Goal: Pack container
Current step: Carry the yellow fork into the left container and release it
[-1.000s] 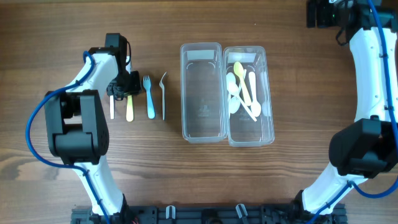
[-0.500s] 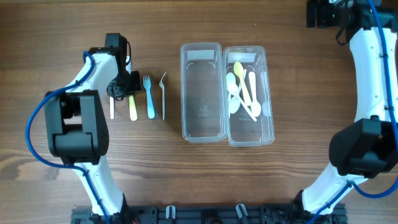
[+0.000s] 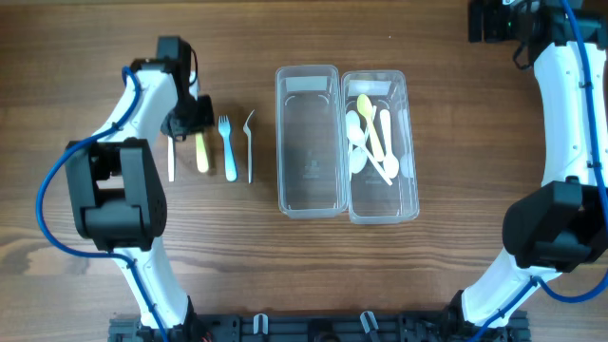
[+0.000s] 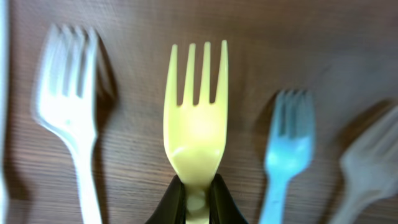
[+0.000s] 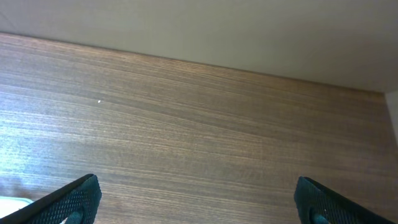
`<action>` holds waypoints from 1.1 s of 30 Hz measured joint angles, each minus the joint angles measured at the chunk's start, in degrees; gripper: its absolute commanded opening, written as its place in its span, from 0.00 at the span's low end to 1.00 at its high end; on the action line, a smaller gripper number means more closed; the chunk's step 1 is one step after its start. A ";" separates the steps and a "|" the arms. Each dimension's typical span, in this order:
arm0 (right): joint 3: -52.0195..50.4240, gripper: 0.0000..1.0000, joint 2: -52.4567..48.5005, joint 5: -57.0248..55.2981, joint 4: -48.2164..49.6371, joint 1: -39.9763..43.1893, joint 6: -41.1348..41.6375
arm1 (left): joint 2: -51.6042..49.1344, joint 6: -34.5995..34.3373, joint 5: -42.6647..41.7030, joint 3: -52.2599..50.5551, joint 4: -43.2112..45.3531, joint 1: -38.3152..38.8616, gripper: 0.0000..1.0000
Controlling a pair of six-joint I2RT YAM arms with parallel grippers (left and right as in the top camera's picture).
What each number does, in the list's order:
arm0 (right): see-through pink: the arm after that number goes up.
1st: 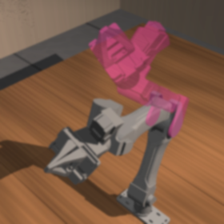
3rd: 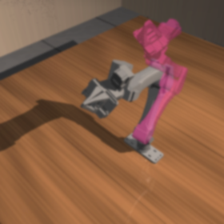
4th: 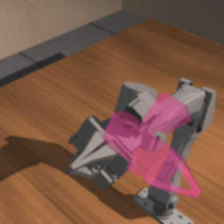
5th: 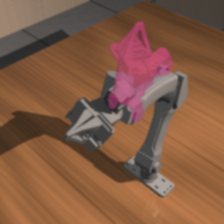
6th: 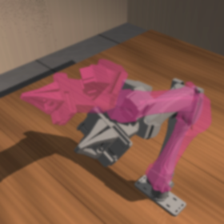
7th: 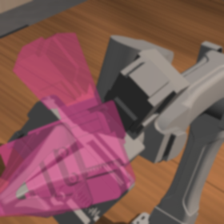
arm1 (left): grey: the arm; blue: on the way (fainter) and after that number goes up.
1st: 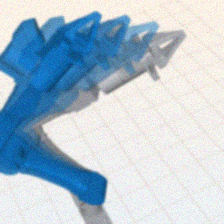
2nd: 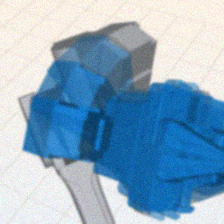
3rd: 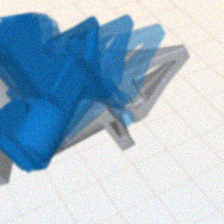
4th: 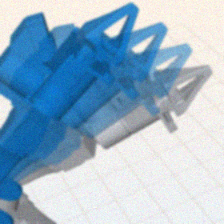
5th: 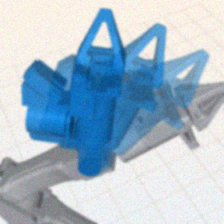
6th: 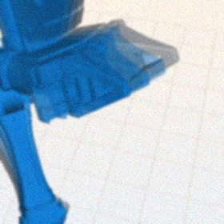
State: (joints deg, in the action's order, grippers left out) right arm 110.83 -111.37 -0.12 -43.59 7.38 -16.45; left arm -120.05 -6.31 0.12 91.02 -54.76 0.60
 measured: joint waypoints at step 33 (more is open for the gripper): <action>0.00 1.00 0.00 0.00 0.00 0.00 0.00 | 4.90 -9.07 -37.73 11.34 1.86 13.33 0.08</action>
State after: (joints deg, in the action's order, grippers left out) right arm 110.83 -111.37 -0.12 -43.59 7.38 -16.45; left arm -115.15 -15.38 -37.60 102.37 -52.90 13.93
